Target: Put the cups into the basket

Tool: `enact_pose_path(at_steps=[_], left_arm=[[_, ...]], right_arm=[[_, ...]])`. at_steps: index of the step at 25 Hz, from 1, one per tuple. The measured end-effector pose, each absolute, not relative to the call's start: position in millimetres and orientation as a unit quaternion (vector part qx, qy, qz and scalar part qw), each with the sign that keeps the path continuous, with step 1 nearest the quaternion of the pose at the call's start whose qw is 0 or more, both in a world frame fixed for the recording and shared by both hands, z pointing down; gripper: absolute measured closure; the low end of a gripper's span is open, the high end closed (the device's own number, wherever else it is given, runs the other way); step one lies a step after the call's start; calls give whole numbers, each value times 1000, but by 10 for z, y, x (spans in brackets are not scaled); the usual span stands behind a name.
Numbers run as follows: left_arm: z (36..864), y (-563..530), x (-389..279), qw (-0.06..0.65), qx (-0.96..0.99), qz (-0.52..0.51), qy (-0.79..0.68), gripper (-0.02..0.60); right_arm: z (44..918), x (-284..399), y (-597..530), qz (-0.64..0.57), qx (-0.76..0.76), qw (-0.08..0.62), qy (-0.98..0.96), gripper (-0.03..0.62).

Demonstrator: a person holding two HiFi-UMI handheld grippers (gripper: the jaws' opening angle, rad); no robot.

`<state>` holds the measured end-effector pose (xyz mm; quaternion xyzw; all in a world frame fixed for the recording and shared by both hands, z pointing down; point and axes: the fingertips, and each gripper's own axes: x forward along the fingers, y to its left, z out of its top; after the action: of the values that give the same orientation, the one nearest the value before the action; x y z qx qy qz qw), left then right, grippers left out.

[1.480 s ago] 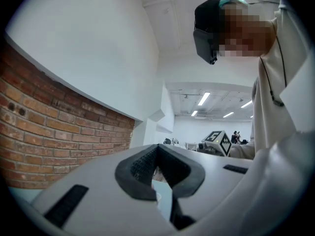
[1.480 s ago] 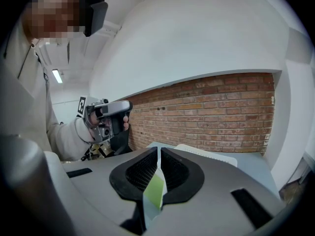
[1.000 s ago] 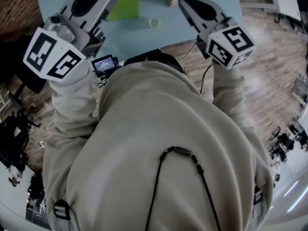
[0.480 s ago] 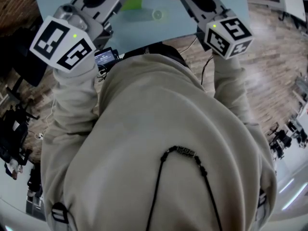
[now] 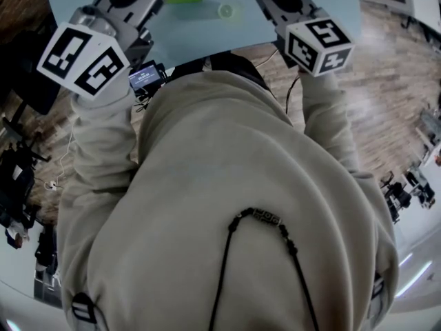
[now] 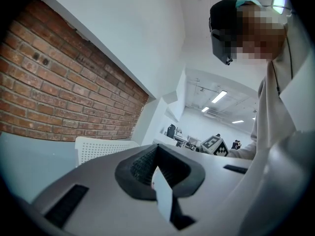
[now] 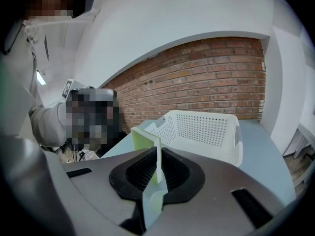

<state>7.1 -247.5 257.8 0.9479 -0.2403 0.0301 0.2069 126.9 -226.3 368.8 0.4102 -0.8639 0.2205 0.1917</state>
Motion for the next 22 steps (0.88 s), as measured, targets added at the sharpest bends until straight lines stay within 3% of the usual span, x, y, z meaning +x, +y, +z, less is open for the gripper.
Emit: enact_pose_path(at_steps=[6,22], left_arm=[[2576,-2399,-5,220,941,48,-254,586],[2625,-2245,-296,245,925,69,-281,586]], right_arm=[[3854,1167,-2199,245,391,199,-865,556],[4312,990,-1977,276,354,255,-856,424]])
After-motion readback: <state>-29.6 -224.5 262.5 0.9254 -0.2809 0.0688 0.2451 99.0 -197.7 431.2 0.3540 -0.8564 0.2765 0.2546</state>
